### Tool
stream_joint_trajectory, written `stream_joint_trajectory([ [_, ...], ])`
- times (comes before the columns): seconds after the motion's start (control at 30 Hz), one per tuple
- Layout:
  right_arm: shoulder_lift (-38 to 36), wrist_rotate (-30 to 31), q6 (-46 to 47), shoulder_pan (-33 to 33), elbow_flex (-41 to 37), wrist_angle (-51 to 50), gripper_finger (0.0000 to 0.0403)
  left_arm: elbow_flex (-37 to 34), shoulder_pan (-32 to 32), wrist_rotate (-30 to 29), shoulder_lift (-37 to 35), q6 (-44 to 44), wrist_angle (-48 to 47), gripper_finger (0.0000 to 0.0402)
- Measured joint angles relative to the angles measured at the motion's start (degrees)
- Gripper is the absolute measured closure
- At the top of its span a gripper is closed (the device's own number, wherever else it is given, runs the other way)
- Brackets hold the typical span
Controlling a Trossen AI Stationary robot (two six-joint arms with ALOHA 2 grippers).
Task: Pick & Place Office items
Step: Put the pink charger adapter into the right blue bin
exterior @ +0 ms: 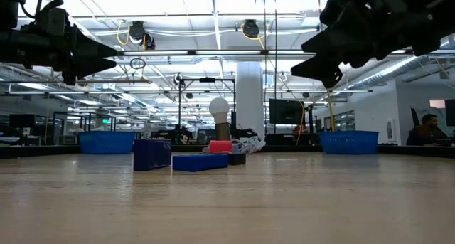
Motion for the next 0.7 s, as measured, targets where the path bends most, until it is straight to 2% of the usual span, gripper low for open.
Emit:
stream_joint_trajectory([
  [0.37,0.5,0.1,-0.1,2.8,0.0,5.5,0.0129,0.0,0.0,0.0,0.0,0.0,0.0,0.0188],
  [0.57,6.5,0.2,-4.2,5.2,0.0,17.0,0.0129,0.0,0.0,0.0,0.0,0.0,0.0,0.0188],
  [0.63,9.6,1.9,-6.2,5.7,0.0,21.1,0.0128,0.0,0.0,0.0,0.0,0.0,0.0,0.0188],
  [0.7,12.7,6.7,-8.7,5.8,0.6,23.1,0.0129,0.0,0.0,0.0,0.0,0.0,0.0,0.0188],
])
